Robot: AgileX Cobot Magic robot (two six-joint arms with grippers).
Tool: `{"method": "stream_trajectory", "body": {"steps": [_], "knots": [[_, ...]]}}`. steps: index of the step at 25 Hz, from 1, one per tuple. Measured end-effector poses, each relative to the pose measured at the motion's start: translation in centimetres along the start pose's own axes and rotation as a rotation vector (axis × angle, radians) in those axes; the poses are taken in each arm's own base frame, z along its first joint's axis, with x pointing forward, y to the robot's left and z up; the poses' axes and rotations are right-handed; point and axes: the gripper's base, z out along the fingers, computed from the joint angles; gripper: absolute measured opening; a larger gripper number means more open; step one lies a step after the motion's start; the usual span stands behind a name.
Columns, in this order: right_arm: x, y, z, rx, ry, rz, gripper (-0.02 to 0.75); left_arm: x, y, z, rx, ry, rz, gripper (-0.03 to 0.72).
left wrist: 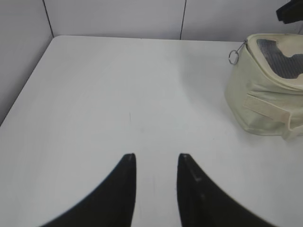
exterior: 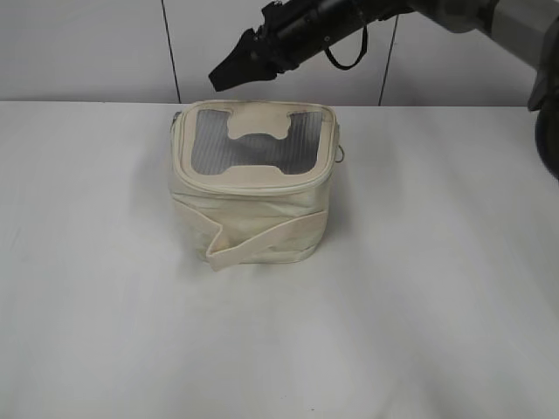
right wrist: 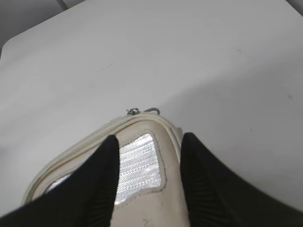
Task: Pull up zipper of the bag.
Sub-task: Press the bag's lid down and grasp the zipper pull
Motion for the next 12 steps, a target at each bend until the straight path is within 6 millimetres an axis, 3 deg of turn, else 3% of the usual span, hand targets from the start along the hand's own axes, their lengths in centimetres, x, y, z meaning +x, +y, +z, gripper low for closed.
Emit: {"method": "stream_trajectory", "body": {"steps": [9, 12], "knots": [[2.4, -1.1, 3.4, -0.005, 0.065, 0.057, 0.329, -0.1, 0.0, 0.1, -0.005, 0.005, 0.008, 0.241], [2.4, -1.2, 3.5, -0.001, 0.065, 0.058, 0.177, -0.9, 0.0, 0.7, 0.001, 0.023, 0.005, 0.241]]}}
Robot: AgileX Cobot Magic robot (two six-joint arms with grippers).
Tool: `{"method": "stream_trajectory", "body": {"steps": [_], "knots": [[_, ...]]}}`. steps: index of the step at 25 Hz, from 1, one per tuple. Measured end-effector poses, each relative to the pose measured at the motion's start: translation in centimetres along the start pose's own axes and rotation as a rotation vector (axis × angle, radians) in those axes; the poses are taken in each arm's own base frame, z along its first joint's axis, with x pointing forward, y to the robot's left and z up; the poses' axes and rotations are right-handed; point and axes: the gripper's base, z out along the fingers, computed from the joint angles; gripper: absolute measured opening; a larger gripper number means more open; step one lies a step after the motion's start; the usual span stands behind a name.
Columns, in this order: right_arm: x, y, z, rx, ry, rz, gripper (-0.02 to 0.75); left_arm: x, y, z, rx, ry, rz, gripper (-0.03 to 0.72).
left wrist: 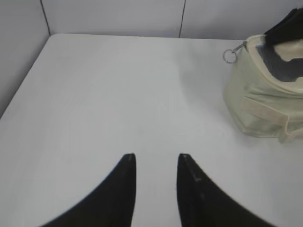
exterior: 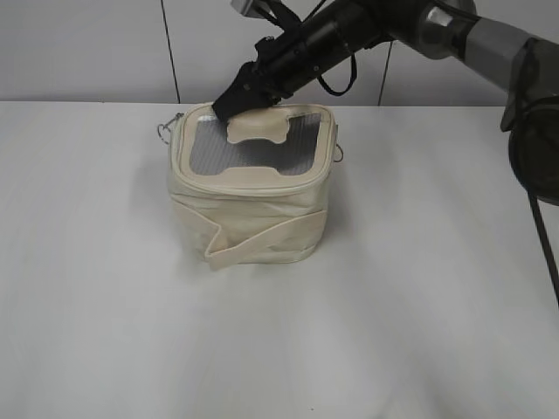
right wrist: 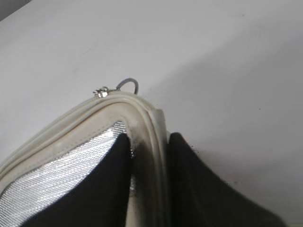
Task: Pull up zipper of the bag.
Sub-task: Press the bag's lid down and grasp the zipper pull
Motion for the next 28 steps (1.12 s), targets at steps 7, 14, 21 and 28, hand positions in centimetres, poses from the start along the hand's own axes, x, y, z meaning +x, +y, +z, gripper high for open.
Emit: {"method": "stream_trajectory", "body": {"steps": [7, 14, 21, 28], "knots": [[0.1, 0.0, 0.1, 0.003, 0.011, 0.009, 0.052, -5.6, -3.5, 6.4, 0.401, 0.003, -0.094, 0.241], [0.2, 0.1, 0.1, -0.004, 0.017, 0.013, 0.052, -9.6, -6.8, 17.1, 0.539, 0.152, 0.063, 0.241], [0.2, 0.1, 0.0, -0.012, 0.024, 0.021, 0.052, -12.3, -0.2, 27.1, 0.680, 0.136, 0.048, 0.249], [0.2, 0.1, 0.0, -0.013, 0.025, 0.032, 0.050, -7.6, -0.8, 34.3, 0.683, 0.189, 0.418, 0.388]]}}
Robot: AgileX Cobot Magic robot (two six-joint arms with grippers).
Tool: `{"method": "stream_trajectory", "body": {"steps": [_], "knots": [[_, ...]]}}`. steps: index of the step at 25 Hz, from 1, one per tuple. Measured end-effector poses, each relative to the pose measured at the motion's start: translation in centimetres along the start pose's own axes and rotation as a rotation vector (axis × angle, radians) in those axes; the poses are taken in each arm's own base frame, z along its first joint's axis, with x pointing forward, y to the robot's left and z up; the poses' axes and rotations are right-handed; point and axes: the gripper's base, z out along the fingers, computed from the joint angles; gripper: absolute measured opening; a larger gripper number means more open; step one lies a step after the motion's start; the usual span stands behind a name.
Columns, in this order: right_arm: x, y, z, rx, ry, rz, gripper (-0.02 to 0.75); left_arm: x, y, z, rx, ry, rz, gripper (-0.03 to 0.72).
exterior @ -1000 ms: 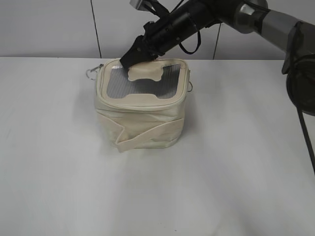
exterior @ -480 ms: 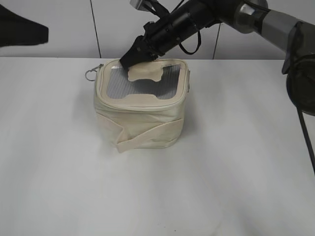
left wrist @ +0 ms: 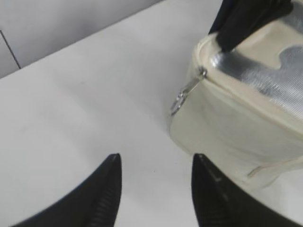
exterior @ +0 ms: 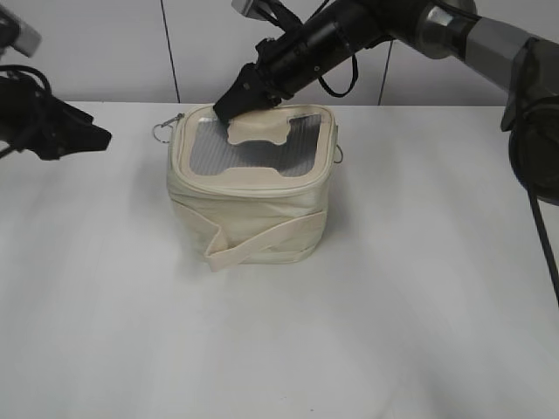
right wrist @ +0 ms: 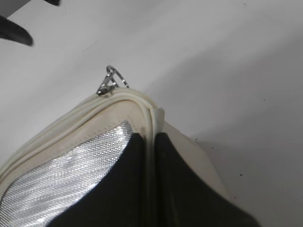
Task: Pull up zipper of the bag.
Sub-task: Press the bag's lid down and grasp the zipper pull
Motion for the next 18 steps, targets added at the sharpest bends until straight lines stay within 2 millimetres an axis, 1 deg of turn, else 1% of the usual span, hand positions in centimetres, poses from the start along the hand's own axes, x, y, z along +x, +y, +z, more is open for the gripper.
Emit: {"method": "stream_trajectory", "body": {"steps": [3, 6, 9, 13, 18], "knots": [[0.0, 0.0, 0.0, 0.000, 0.000, 0.003, 0.050, 0.6, -0.5, 2.8, -0.025, 0.062, 0.114, 0.410], [0.0, 0.0, 0.0, 0.000, 0.000, 0.003, 0.050, 0.7, -1.2, 4.6, -0.004, 0.061, 0.196, 0.415], [0.0, 0.0, 0.0, -0.001, 0.001, 0.004, 0.050, 0.9, -1.4, 5.6, 0.007, 0.052, 0.225, 0.426], [0.0, 0.0, 0.0, -0.001, 0.001, 0.008, 0.050, 0.9, -0.7, 6.6, 0.004, 0.049, 0.231, 0.444], [0.0, 0.0, 0.0, -0.001, 0.001, 0.010, 0.048, -0.5, 0.3, 6.9, -0.016, 0.008, 0.247, 0.446]]}}
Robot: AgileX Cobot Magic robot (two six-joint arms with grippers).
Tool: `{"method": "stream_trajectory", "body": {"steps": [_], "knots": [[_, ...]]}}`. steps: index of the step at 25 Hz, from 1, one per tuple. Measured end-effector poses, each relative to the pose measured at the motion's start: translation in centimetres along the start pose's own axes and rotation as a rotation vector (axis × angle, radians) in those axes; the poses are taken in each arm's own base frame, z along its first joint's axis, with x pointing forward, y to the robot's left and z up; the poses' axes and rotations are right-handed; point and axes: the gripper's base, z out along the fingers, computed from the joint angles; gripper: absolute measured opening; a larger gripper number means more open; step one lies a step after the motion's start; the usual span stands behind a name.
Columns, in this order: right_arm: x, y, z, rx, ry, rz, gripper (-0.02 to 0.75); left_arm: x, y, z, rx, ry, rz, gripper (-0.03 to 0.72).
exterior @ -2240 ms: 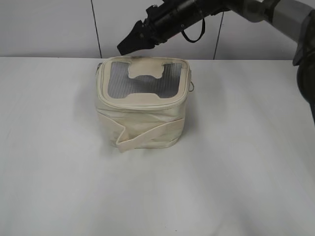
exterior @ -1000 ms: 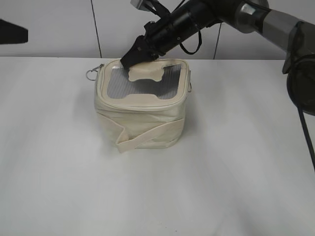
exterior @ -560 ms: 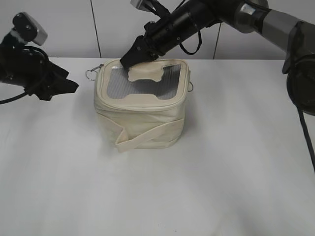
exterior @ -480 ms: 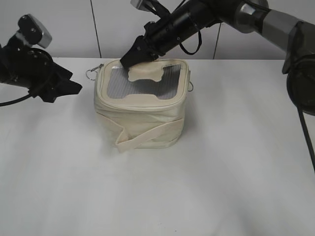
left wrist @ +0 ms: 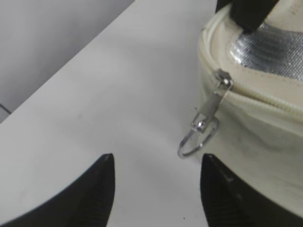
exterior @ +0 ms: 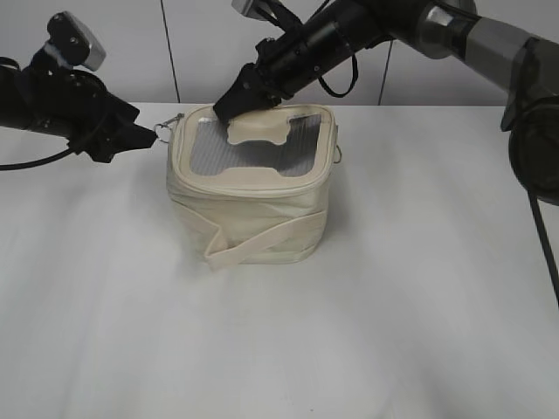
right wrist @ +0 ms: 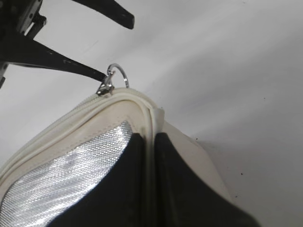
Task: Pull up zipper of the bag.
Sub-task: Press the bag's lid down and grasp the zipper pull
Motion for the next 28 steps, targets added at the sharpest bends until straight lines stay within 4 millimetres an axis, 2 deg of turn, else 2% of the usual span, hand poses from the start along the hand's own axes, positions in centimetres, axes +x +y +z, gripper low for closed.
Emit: {"method": "stream_trajectory", "body": {"steps": [8, 13, 15, 18, 20, 25, 28], "knots": [[0.0, 0.0, 0.0, -0.001, 0.001, 0.001, 0.048, -0.3, -0.8, 2.0, 0.053, 0.010, 0.042, 0.447], [0.0, 0.0, 0.0, 0.000, 0.001, 0.001, 0.048, -1.3, -0.5, 2.9, 0.032, 0.012, 0.083, 0.436], [0.0, 0.0, 0.0, 0.000, 0.001, 0.002, 0.048, -1.5, -0.6, 3.2, 0.015, 0.032, 0.106, 0.368], [0.0, 0.0, 0.0, 0.000, 0.001, 0.004, 0.048, -1.7, -1.2, 3.6, 0.025, 0.051, 0.148, 0.142], [0.0, 0.0, 0.0, 0.000, 0.001, 0.004, 0.048, -1.7, -1.4, 3.7, 0.035, 0.061, 0.170, 0.053], [0.0, 0.0, 0.0, 0.003, -0.002, 0.033, 0.048, -1.4, -1.6, 3.5, 0.053, 0.112, 0.133, 0.011], [0.0, -0.1, 0.0, 0.007, -0.004, 0.061, 0.048, -1.9, -1.8, 2.5, 0.070, 0.156, 0.107, 0.008]]}}
